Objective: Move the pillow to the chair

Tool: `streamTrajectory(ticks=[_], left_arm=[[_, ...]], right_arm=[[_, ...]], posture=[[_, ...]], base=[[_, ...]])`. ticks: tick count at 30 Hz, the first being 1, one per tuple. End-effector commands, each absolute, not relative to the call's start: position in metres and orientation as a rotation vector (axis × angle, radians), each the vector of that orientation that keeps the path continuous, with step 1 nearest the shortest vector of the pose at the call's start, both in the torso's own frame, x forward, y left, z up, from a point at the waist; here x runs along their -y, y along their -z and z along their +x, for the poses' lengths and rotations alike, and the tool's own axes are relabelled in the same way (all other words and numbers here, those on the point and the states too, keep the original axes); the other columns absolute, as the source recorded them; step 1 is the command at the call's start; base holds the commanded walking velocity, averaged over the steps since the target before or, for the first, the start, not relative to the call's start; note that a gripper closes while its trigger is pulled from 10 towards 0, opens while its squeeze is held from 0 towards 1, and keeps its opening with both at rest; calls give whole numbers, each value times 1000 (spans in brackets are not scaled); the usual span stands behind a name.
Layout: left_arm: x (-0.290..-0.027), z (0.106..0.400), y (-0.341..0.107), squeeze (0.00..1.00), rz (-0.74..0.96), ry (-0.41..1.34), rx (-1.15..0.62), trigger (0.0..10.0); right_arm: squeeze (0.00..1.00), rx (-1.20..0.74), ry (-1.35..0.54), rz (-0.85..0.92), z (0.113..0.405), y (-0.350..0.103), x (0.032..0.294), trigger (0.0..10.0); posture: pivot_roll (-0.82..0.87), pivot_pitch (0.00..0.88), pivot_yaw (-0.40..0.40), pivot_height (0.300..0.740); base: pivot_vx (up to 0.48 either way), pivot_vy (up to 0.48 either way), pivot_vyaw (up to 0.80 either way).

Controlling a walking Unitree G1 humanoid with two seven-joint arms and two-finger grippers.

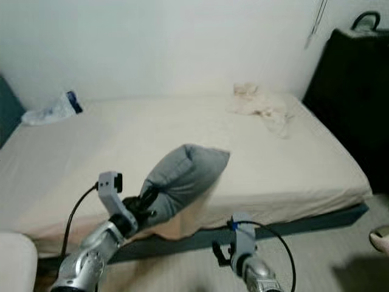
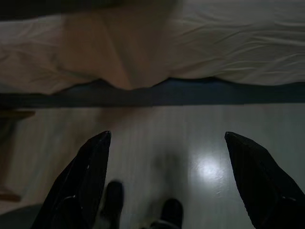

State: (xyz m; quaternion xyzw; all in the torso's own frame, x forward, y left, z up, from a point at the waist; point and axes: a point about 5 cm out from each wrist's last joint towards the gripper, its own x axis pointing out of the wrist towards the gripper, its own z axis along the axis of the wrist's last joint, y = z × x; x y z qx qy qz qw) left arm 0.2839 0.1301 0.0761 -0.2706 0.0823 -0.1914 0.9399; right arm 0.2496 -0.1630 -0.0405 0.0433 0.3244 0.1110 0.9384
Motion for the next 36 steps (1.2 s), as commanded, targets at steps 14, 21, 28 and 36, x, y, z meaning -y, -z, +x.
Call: streamTrajectory(ticks=[14, 21, 28, 36], left_arm=[[-136, 290, -74, 0, -178, 364, -137, 10000], [-135, 290, -71, 0, -104, 361, -138, 10000], [-138, 289, -66, 0, -53, 316, -161, 10000], [-137, 293, -63, 0, -63, 299, -174, 10000]], right_arm=[[0, -638, -262, 128, 250, 39, 158, 10000], [0, -636, -264, 125, 250, 39, 158, 10000], [0, -634, -265, 140, 249, 39, 157, 10000], [0, -636, -273, 140, 248, 40, 155, 10000]], posture=[[9, 0, -27, 740], [8, 0, -25, 740], [9, 0, -22, 740], [10, 0, -19, 740]], base=[[-116, 0, 167], [0, 0, 775], [0, -371, 775], [0, 0, 775]])
